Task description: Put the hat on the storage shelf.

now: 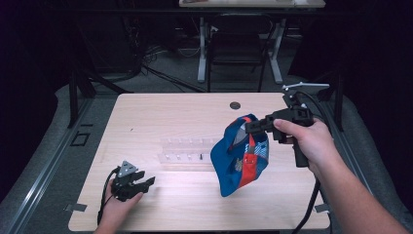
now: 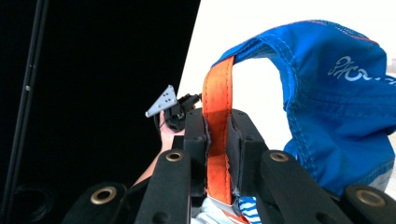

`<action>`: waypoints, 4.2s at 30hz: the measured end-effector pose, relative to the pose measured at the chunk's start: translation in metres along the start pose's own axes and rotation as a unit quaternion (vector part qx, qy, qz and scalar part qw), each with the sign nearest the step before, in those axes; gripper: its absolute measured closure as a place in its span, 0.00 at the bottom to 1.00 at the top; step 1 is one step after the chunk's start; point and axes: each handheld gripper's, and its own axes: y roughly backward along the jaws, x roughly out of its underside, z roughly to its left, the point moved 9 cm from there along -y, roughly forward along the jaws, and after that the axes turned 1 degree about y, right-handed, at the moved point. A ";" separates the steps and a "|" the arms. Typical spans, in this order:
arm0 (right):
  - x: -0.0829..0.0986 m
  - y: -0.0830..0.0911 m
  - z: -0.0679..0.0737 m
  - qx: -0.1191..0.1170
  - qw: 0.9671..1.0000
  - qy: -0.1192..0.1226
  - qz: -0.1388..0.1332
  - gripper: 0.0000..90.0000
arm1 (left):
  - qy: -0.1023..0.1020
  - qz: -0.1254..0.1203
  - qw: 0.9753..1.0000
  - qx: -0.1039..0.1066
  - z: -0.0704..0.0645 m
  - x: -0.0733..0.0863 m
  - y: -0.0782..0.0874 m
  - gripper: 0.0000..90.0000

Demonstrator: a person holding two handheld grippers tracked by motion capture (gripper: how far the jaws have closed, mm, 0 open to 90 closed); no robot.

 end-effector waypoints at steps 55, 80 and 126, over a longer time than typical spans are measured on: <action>-0.089 -0.063 0.024 -0.002 0.997 -0.014 -0.077 0.88 | -0.012 0.003 1.000 0.013 -0.007 -0.001 -0.001 0.55; -0.080 -0.084 0.020 -0.008 0.998 -0.016 -0.061 0.88 | -0.077 -0.078 0.992 0.064 -0.064 -0.056 0.008 0.58; -0.071 -0.105 0.005 -0.012 0.999 -0.026 -0.040 0.87 | -0.160 -0.061 0.983 0.073 -0.123 -0.105 -0.034 0.97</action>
